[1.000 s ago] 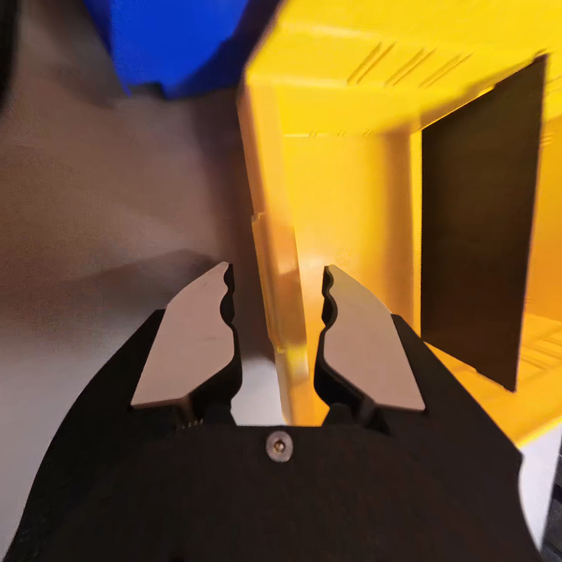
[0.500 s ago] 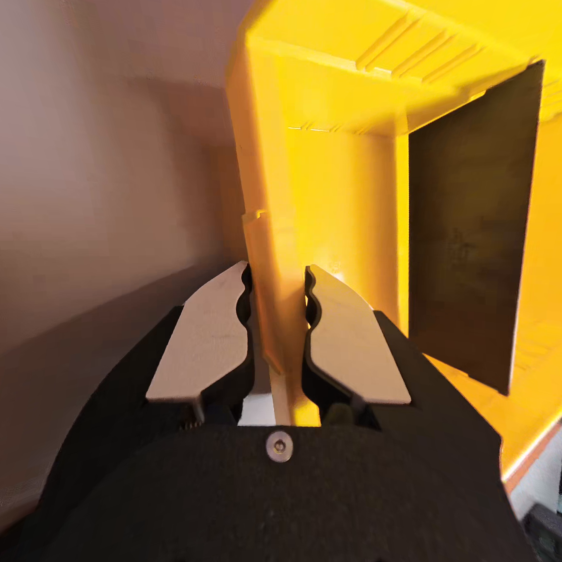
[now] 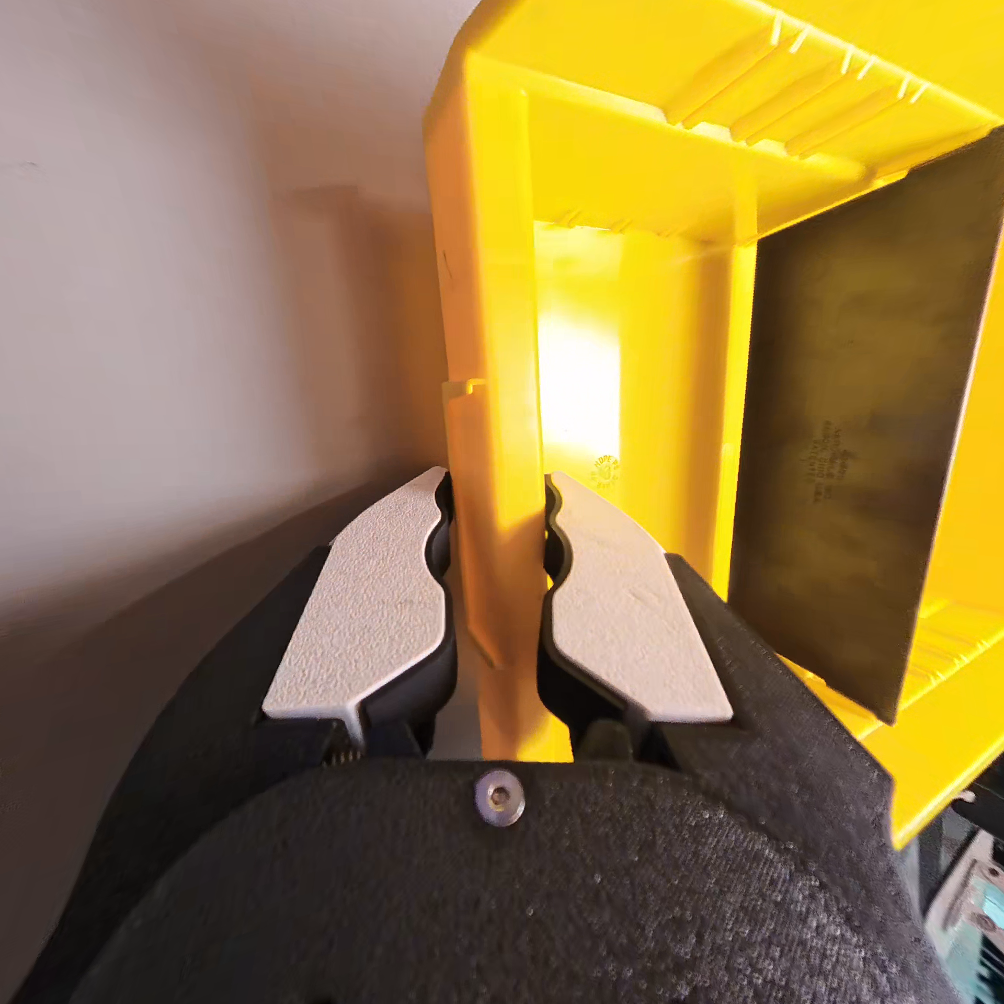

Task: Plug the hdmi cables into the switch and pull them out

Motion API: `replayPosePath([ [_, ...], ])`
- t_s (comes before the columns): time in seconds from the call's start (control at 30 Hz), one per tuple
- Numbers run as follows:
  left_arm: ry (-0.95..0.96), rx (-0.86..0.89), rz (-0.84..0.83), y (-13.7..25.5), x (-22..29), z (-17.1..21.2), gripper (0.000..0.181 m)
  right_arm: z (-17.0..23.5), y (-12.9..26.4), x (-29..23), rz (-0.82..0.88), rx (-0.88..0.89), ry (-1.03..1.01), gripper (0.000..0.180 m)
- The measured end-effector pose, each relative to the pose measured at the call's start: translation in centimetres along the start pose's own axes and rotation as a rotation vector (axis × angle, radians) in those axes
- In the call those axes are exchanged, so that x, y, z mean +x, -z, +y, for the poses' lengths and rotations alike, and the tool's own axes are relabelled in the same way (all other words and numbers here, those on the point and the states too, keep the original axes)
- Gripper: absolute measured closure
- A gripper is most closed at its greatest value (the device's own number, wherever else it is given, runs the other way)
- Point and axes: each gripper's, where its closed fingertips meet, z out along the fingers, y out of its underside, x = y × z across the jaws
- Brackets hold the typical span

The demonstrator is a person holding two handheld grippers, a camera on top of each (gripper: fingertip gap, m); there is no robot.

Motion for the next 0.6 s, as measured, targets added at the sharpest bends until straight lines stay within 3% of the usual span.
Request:
replayPosePath([
  [0.13,-0.019,0.004,-0.022,-0.8,-1.7,-1.1,0.153,0.5,-0.5,2.7,0.008,-0.036,-0.028,0.141],
  [0.23,-0.037,0.014,-0.057,-1.5,-3.3,-1.9,0.153,-2.1,1.8,3.2,-0.015,0.038,-0.114,0.135],
  [0.37,-0.058,0.041,-0.142,-2.2,-5.9,-2.8,0.150,-10.7,6.7,2.2,-0.047,0.397,-0.287,0.136],
  [0.47,-0.038,0.106,-0.160,-1.7,-7.2,-3.7,0.137,-16.9,9.4,0.4,-0.122,0.714,-0.500,0.139],
  [0.6,0.047,0.298,-0.122,3.0,-8.0,-5.3,0.139,-20.4,8.5,-1.4,-0.107,0.952,-0.611,0.141],
])
